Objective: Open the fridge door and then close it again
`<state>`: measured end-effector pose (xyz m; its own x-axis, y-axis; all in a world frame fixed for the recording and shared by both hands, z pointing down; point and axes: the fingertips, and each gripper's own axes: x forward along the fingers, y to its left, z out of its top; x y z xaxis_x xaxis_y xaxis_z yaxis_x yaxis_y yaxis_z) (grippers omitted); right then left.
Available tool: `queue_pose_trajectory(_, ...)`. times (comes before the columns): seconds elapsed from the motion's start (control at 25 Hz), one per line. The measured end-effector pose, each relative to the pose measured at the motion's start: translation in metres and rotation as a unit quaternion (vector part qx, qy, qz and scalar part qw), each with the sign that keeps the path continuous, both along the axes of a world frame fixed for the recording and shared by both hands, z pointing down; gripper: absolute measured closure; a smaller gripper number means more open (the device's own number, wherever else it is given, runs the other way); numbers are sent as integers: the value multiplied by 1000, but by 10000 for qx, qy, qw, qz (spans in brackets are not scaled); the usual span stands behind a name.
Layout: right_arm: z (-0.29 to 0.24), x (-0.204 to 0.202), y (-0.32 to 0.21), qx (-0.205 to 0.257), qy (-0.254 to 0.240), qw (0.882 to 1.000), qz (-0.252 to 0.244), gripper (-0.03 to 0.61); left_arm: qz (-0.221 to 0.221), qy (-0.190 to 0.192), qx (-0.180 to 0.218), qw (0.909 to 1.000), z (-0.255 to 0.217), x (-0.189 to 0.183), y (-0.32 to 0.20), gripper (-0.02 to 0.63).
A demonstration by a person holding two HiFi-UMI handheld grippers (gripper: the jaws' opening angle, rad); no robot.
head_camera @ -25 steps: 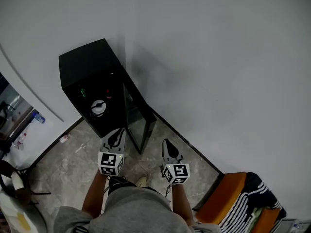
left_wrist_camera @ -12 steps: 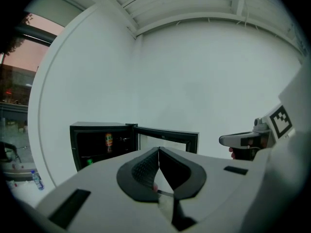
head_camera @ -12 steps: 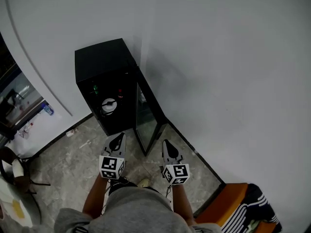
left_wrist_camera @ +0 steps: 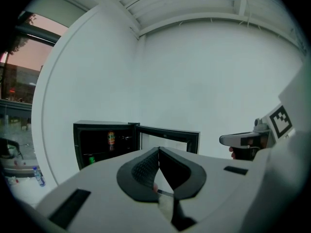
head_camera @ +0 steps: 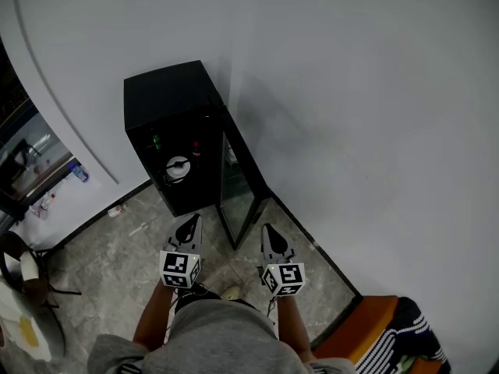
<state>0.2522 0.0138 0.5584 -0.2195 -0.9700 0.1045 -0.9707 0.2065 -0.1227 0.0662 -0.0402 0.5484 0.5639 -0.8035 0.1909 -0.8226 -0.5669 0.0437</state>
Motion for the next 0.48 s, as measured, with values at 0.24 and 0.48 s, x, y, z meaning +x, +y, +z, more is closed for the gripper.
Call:
queue_pose_trajectory(0.24, 0, 6, -1, 14, 47, 10000, 3, 554, 51, -51, 8, 10000, 2, 5, 3, 609)
queue_pose_trajectory(0.48, -5, 22, -14, 77, 135, 9999, 38, 554, 72, -78, -45, 9999, 5, 11, 0, 608)
